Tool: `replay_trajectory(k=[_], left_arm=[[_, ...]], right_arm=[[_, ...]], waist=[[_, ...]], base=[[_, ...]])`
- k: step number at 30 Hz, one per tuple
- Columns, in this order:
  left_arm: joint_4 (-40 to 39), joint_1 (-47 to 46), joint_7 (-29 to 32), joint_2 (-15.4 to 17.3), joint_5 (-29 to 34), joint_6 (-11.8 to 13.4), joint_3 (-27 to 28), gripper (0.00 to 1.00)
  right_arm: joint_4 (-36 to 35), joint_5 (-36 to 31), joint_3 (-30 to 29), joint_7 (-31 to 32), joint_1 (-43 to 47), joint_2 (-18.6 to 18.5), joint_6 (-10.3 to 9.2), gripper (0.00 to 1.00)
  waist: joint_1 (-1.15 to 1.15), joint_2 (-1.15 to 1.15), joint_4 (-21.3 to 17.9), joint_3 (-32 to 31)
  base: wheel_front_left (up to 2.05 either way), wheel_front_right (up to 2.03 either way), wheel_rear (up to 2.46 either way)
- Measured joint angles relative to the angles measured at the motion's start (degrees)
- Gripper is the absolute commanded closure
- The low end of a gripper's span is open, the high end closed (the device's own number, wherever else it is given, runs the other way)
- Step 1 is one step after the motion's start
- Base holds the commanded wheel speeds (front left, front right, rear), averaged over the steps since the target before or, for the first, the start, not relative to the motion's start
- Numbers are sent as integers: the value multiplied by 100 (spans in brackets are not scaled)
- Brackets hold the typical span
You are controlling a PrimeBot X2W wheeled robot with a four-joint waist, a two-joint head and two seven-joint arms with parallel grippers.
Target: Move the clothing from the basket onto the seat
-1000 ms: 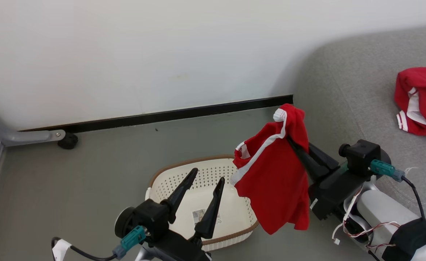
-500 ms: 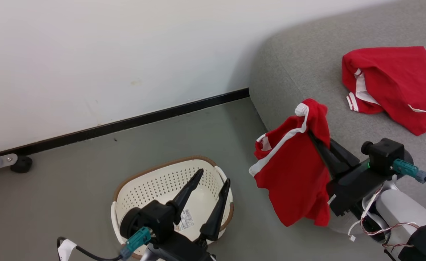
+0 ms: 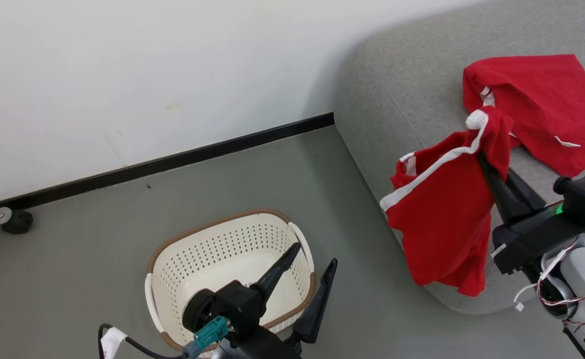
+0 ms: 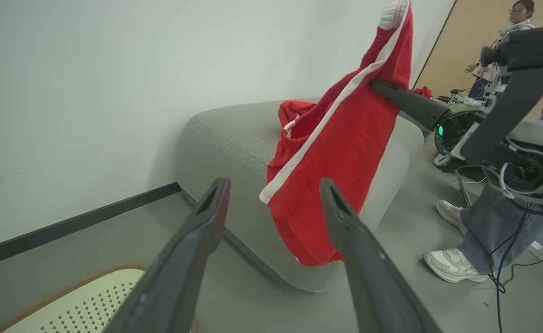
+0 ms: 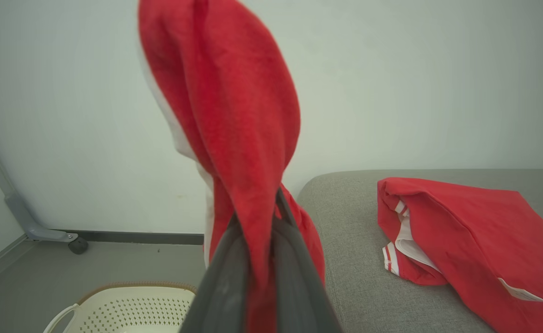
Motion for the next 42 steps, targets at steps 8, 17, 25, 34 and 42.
replay_trajectory(k=[8, 17, 25, 34, 42], left_arm=[[-127, -20, 140, -3, 64, 8, -85, 0], [-264, -198, 337, 32, 169, 7, -171, 0], [-363, -387, 537, 258, 323, -8, -205, 0], [-549, -520, 680, 450, 367, -33, -109, 0], [-698, -516, 789, 766, 417, 12, 76, 0]], right_arm=[[41, -93, -419, 0, -290, -149, 0, 100], [227, -193, -979, 0, -1384, -595, 9, 100], [736, -293, -1415, -1, -2834, -1023, 35, 100], [1478, -294, -1916, -2, -4116, -1479, 52, 100], [1975, -296, -2126, -2, -4381, -1645, 49, 100]], waist=[[0, 0, 106, 223], [0, 0, 306, 653], [1, 0, 530, 1137], [1, 1, 727, 1717], [1, 1, 718, 2192]], base=[[0, 0, 0], [0, 0, 0], [0, 0, 0], [0, 0, 0], [0, 0, 0]])
